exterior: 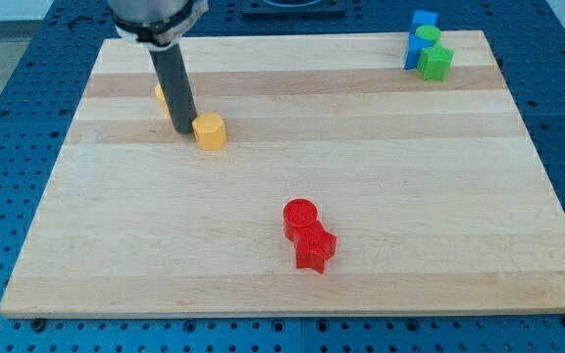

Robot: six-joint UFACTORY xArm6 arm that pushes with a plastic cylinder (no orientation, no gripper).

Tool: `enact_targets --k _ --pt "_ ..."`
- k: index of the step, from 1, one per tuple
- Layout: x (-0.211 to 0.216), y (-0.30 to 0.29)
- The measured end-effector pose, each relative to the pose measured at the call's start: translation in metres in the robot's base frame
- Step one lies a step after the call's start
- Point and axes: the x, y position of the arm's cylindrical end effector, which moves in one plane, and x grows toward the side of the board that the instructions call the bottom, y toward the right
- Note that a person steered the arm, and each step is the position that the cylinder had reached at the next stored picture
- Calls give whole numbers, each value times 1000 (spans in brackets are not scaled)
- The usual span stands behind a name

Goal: Push the yellow hexagon to the left side of the red star

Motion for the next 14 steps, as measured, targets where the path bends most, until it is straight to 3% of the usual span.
enact_targets --k 2,4,5,8,11,12,14 --pt "2 6" --pt "-55 19" --pt "-55 50" --pt "38 60" --pt "40 73" --pt "62 78" --pt "8 70"
